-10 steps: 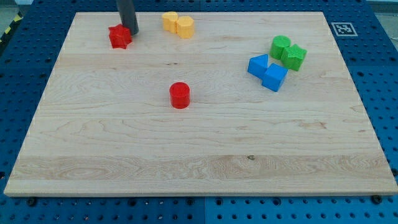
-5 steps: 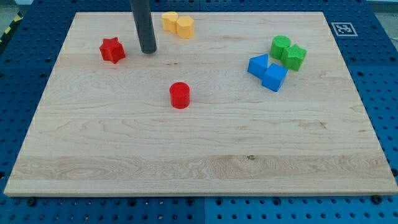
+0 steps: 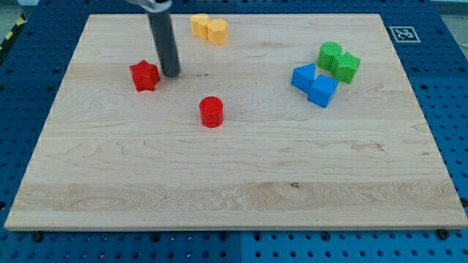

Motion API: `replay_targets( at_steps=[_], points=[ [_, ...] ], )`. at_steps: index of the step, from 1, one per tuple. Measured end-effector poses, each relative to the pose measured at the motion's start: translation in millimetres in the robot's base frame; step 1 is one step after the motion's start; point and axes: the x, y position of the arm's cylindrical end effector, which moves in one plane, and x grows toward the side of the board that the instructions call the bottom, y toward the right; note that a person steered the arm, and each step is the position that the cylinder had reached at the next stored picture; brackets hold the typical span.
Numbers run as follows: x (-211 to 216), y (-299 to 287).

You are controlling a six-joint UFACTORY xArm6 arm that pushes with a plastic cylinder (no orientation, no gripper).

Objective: Move red star towards red circle

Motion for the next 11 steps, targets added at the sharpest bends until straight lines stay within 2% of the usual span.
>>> replay_targets(
  at_steps=[1,2,3,4,5,7,8,9,10,11],
  points=[
    [-4.0,-5.1],
    [-34.4,-44.0],
    [-49.7,-106.4],
    [-38.2,-144.7],
    [-14.2,-115.8],
    [52.2,-11.6],
    [61.2,0.7],
    [59.1,-48.4],
    [29.0,-55.2],
    [5.1,-16.6]
  ],
)
